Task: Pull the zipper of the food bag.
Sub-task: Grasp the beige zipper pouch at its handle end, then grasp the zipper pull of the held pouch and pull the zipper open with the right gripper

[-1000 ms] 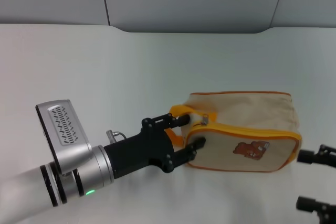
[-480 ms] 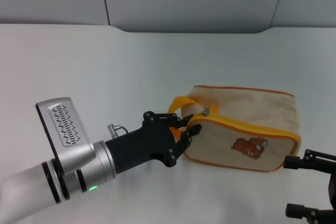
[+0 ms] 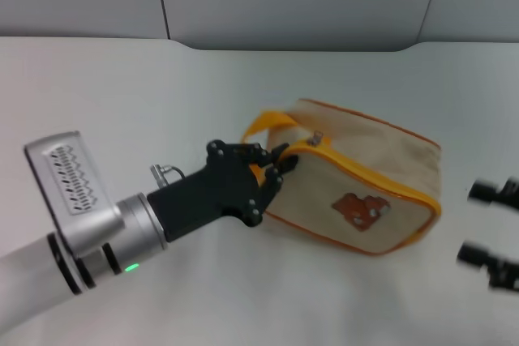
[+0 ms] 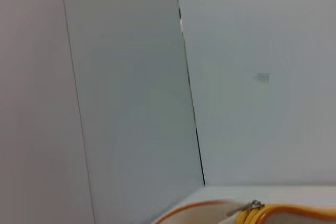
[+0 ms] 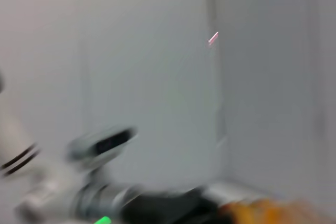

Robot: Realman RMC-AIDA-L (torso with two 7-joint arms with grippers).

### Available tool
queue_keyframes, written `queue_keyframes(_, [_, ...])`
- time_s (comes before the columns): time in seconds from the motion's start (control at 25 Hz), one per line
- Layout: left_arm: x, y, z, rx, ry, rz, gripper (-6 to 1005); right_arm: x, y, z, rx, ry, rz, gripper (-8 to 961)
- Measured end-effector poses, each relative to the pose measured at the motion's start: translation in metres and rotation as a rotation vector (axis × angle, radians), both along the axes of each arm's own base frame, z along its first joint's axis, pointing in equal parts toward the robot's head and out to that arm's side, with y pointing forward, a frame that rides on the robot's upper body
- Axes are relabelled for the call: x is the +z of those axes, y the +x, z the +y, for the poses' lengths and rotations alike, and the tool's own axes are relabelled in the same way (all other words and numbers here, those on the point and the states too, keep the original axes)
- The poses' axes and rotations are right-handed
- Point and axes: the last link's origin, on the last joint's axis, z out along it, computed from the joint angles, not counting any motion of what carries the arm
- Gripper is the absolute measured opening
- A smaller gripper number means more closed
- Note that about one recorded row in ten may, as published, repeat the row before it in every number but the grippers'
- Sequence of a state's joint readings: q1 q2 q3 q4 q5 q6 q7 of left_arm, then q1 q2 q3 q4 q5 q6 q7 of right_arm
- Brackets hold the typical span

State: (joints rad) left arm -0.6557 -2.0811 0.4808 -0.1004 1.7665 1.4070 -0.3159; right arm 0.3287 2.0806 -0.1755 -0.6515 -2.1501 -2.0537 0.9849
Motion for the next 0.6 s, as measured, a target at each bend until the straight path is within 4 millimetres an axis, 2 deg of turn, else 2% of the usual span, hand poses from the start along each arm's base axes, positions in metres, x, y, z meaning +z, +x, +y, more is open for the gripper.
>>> queue_keyframes(0.08, [0.014,0.001,0.001,-0.055,0.031,-0.026,115,0.0,-0.001,0.004,0.009,0.173,0.071,840])
queue_keyframes(0.12, [0.014,0.001,0.001,-0.055,0.031,-0.026,109,0.0,-0.001,0.004,0.009,0.173,0.071,840])
queue_keyframes(0.16, [0.018,0.001,0.001,-0.073,0.04,-0.033,102,-0.002,-0.001,0.005,0.019,0.244,0.081,840])
queue_keyframes(0.28, [0.036,0.003,-0.002,-0.155,0.08,-0.071,83,-0.014,-0.002,0.011,0.043,0.455,0.068,840])
queue_keyframes(0.32, [0.036,0.003,-0.002,-0.155,0.08,-0.071,81,-0.021,-0.003,0.014,0.046,0.537,0.056,840])
queue_keyframes(0.4, [0.043,0.003,-0.002,-0.177,0.082,-0.081,78,-0.032,-0.007,0.02,0.054,0.615,0.033,840])
queue_keyframes(0.44, [0.045,0.003,-0.002,-0.184,0.078,-0.079,77,-0.044,-0.013,0.03,0.059,0.651,0.002,840])
queue_keyframes(0.52, [0.047,0.003,-0.002,-0.195,0.069,-0.074,74,-0.051,-0.017,0.036,0.065,0.661,-0.019,840])
queue_keyframes(0.56, [0.048,0.003,-0.002,-0.2,0.065,-0.072,74,-0.066,-0.025,0.048,0.078,0.671,-0.068,840])
queue_keyframes(0.6, [0.047,0.003,-0.003,-0.202,0.063,-0.071,73,-0.066,-0.025,0.048,0.078,0.671,-0.068,840])
